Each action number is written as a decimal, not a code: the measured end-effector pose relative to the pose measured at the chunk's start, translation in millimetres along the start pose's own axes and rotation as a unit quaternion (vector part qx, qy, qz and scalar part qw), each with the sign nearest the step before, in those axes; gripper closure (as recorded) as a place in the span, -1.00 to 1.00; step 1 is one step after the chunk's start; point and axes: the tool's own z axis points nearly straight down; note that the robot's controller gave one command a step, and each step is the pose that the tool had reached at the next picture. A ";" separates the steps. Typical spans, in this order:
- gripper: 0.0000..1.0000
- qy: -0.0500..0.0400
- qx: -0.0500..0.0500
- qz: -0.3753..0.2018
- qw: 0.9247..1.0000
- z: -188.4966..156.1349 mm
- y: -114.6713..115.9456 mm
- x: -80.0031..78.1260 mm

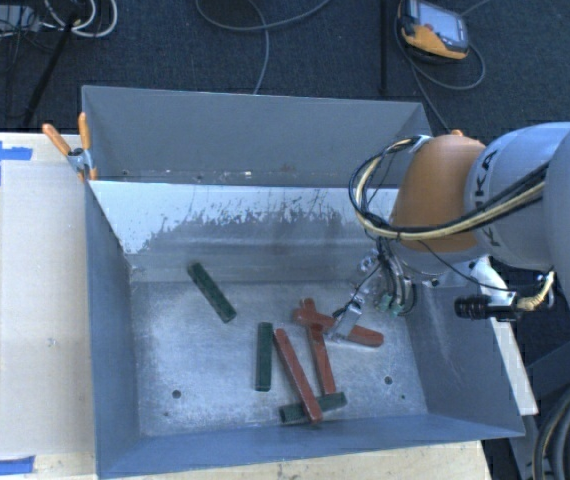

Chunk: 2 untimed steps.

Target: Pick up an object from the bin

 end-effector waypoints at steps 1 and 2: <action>-1.00 -0.001 0.000 0.053 0.999 42.6 -39.1 -9.3; 1.00 -0.002 -0.001 0.050 0.999 40.8 -37.2 -9.6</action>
Offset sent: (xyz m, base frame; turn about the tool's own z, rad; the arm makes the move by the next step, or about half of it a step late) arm -0.0106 -0.0372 -0.0399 0.1064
